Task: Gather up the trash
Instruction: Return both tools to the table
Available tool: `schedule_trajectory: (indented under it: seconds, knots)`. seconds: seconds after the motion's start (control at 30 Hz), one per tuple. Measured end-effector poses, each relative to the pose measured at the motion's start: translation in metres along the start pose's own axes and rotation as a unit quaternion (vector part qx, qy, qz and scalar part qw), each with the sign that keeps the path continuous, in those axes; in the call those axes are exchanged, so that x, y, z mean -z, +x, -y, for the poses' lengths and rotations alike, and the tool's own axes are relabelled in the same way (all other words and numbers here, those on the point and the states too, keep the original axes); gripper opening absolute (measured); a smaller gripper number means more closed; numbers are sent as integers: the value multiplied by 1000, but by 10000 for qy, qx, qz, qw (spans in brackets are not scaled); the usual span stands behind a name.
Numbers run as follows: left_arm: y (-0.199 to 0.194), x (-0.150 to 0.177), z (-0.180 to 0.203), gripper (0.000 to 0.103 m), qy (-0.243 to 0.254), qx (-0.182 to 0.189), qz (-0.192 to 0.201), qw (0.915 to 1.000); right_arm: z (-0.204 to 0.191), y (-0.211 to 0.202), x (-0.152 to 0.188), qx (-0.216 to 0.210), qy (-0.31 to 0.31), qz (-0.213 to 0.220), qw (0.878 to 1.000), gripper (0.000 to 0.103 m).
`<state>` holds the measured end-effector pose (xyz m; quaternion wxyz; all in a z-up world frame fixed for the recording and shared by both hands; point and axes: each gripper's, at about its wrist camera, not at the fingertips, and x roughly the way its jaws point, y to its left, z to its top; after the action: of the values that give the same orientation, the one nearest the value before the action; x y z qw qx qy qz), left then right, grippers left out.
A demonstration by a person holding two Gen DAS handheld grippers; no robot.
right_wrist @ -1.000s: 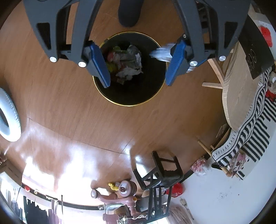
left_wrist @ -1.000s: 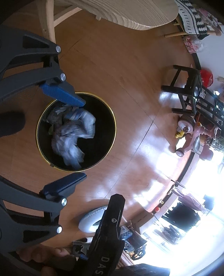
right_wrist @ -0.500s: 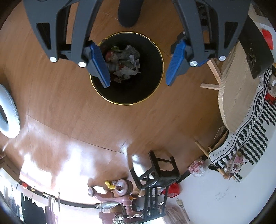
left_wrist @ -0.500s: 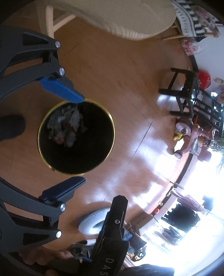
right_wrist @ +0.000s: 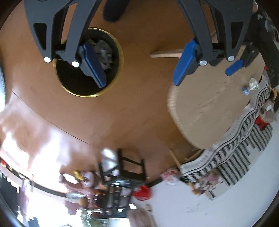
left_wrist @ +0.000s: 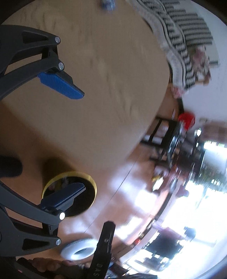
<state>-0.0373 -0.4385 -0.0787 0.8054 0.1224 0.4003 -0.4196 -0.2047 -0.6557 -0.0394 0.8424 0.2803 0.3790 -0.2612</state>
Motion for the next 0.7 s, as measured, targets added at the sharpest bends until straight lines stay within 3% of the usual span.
schedule_trajectory:
  seconds: [0.2, 0.5, 0.7]
  knots:
    - [-47, -7, -106, 94, -519, -761, 339, 9952, -99, 22, -3, -462, -582, 8, 9972, 79]
    - [-96, 8, -262, 94, -1004, -2099, 528, 9711, -262, 69, 9, -1025, -1584, -283, 9816, 79]
    - [-98, 18, -334, 94, -1373, -2442, 451, 9589, -346, 99, 24, -1349, -2086, -413, 9678, 79]
